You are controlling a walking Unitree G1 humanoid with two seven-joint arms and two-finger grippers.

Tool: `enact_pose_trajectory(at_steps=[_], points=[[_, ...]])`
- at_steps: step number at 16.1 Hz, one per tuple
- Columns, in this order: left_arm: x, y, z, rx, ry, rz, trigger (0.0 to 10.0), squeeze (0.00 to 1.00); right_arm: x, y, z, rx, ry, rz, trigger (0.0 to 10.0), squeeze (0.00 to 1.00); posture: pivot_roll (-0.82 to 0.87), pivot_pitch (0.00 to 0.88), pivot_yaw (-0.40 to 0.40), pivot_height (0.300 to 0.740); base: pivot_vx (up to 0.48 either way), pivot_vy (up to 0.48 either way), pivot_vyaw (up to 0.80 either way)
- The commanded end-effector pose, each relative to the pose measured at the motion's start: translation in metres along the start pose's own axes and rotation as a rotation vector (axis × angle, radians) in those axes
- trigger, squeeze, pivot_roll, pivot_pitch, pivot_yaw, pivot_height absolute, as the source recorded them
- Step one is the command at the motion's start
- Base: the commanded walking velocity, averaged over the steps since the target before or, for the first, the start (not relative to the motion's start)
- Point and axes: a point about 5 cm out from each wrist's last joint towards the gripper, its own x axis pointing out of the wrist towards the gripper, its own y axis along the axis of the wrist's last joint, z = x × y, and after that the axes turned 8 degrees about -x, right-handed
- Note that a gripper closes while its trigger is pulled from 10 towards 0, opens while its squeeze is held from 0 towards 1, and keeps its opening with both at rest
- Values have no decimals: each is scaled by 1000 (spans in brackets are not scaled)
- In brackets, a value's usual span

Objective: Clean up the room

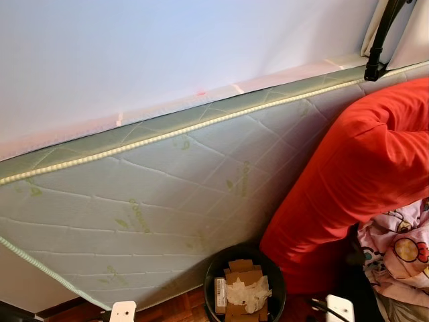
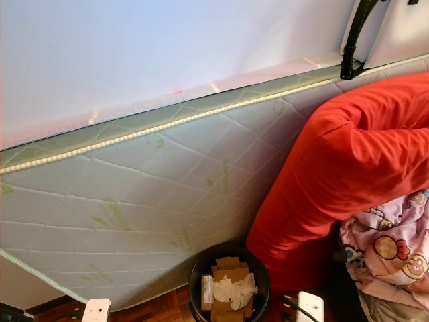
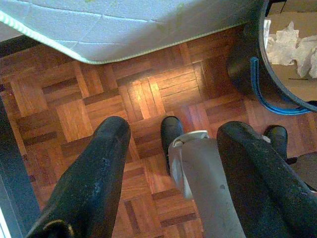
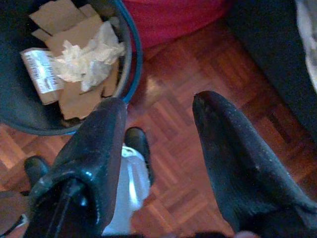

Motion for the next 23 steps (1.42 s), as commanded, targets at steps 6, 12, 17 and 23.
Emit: enact_pose_trajectory(at_steps=[6, 12, 17, 23], points=[[3, 12, -4, 14, 32, 3, 10000, 0, 4, 14, -13, 50, -7, 24, 10000, 0, -81, 0, 61, 740, 0, 0, 0], [-3, 5, -24, -61, 123, 7, 10000, 0, 2, 4, -13, 24, -16, 4, 10000, 0, -21, 0, -4, 740, 0, 0, 0], [-5, -11, -18, -112, 134, -18, 10000, 0, 3, 19, 20, -5, -42, 17, 10000, 0, -36, 0, -33, 740, 0, 0, 0], [0, -6, 2, -70, 72, -19, 10000, 0, 1, 25, 47, 78, -109, 13, 10000, 0, -83, 0, -17, 740, 0, 0, 0]])
